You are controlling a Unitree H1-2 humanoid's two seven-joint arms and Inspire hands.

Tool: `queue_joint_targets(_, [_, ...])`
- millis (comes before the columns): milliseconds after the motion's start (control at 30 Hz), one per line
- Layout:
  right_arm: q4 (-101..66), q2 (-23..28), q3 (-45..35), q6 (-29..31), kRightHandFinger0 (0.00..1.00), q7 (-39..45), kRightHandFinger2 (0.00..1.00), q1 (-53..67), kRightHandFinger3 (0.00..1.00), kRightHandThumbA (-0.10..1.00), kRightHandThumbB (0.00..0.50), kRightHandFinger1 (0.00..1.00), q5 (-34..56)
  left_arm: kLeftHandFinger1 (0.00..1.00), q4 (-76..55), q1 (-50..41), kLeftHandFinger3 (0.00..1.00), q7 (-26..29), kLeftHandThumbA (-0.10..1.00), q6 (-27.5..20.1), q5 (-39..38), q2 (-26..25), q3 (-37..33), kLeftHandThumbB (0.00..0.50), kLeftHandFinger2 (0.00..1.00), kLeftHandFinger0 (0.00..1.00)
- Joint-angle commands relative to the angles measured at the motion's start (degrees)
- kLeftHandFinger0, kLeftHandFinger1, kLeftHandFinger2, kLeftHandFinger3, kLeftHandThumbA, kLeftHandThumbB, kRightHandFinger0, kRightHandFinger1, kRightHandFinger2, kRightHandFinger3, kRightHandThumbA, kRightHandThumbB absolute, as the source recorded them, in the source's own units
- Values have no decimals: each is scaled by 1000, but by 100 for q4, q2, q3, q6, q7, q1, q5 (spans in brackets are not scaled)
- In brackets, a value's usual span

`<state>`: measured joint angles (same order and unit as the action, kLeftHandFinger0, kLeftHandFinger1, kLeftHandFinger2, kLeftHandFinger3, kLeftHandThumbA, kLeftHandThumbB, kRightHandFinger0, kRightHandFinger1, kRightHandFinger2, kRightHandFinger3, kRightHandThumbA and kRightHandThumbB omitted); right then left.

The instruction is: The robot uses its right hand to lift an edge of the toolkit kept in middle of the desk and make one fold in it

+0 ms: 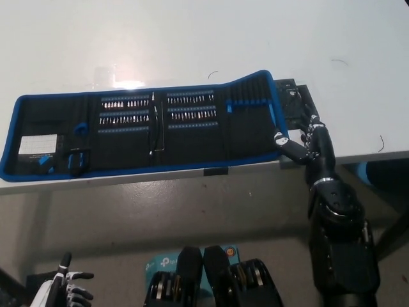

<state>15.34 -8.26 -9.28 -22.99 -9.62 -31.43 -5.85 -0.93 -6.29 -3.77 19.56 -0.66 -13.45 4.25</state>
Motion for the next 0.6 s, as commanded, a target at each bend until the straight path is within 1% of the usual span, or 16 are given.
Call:
queue_joint_targets(0, [201,-129,-6,288,1000,-340,1000,-153,1000,624,46,1000,54,353,-88,43,547,-76,1000,-278,-116,10,58,452,352,344])
queue_joint_targets(33, [229,-134,3,300,1000,-363,1000,-151,1000,625,46,1000,48,352,-70,45,549,-92,1000,-306,-130,9,63,458,353,333])
queue_joint_targets(133, [325,-165,3,436,1000,-391,1000,-102,1000,605,18,1000,103,353,-48,54,549,-77,1000,-339,-132,37,82,499,358,317])
queue_joint_targets(167, [358,-218,-47,454,1000,-449,1000,-85,1000,576,16,1000,149,350,-50,47,557,-95,1000,-366,-136,31,77,500,365,315])
queue_joint_targets(200, [358,-234,-69,442,1000,-482,1000,-90,1000,565,25,1000,164,345,-45,59,561,-98,1000,-376,-124,33,66,500,368,315])
queue_joint_targets(233, [362,-267,-113,426,1000,-527,1000,-104,1000,528,23,1000,200,343,-40,81,564,-101,1000,-384,-111,39,50,500,365,314])
queue_joint_targets(300, [377,-324,-134,417,1000,-543,1000,-110,1000,520,19,1000,250,329,-37,84,549,-106,1000,-434,-123,48,53,500,354,297])
queue_joint_targets(367, [373,-418,-168,460,1000,-546,1000,-97,1000,517,23,1000,344,318,-64,83,537,-99,1000,-418,-138,65,61,500,338,281])
queue_joint_targets(400, [341,-515,-218,437,1000,-557,1000,-95,1000,507,34,1000,441,312,-90,81,533,-82,1000,-393,-139,82,66,500,335,261])
queue_joint_targets(433, [347,-543,-223,419,1000,-591,1000,-95,1000,507,31,1000,434,306,-88,82,524,-75,1000,-398,-136,90,66,500,331,251])
queue_joint_targets(467, [350,-552,-200,402,1000,-585,1000,-92,1000,515,23,1000,415,305,-90,78,523,-83,1000,-406,-151,90,72,500,330,250])
queue_joint_targets(500, [375,-631,-153,350,1000,-593,1000,-99,945,520,28,1000,402,336,-111,78,547,-75,1000,-352,-148,85,80,500,364,302])
queue_joint_targets(533, [392,-666,-123,322,1000,-609,1000,-105,942,526,35,1000,388,346,-109,81,562,-78,1000,-325,-148,77,80,500,393,322])
queue_joint_targets(567, [417,-710,-79,288,1000,-625,1000,-118,951,530,39,1000,372,353,-83,104,561,-107,1000,-349,-154,45,77,500,399,332])
